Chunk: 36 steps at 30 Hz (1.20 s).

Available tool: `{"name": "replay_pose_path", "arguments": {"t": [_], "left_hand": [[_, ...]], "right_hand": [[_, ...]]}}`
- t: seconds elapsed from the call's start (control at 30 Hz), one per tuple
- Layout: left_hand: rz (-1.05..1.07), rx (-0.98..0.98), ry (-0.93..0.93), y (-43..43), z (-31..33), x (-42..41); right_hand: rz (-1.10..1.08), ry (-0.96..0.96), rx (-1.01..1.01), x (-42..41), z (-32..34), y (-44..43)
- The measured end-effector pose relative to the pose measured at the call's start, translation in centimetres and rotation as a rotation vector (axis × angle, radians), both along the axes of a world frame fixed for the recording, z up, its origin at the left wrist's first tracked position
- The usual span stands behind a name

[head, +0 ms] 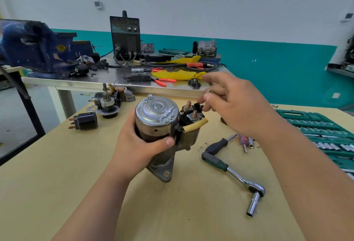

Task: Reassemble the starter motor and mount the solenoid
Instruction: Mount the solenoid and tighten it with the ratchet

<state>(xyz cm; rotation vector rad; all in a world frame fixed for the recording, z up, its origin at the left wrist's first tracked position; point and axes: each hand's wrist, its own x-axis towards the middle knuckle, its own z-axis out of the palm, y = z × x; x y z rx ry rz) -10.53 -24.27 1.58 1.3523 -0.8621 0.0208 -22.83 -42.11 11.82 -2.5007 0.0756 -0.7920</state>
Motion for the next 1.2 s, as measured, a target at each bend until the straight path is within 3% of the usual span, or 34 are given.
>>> {"name": "replay_pose_path", "arguments": {"t": [0.23,0.4,0.6,0.9,1.2], "left_hand": [[-0.006,-0.012,0.005,0.3,0.0,0.0],[0.000,-0.009,-0.002,0.4,0.0,0.1],[0.014,0.001,-0.017,0.4,-0.2,0.0],[0.005,-0.020,-0.029,0.3,0.1,-0.4],[0.005,-0.020,-0.015,0.1,0.1,-0.2]], "right_hand": [[0.046,-0.116,0.018,0.4,0.2,0.9],[0.116,-0.067,0.020,0.6,-0.2,1.1],[0.065,-0.099,0.167,0.0,0.2,0.5],[0.107,-0.044,0.129,1.0,-0.6,1.9],[-0.004,0.003,-0.025,1.1,-1.1,1.6]]}}
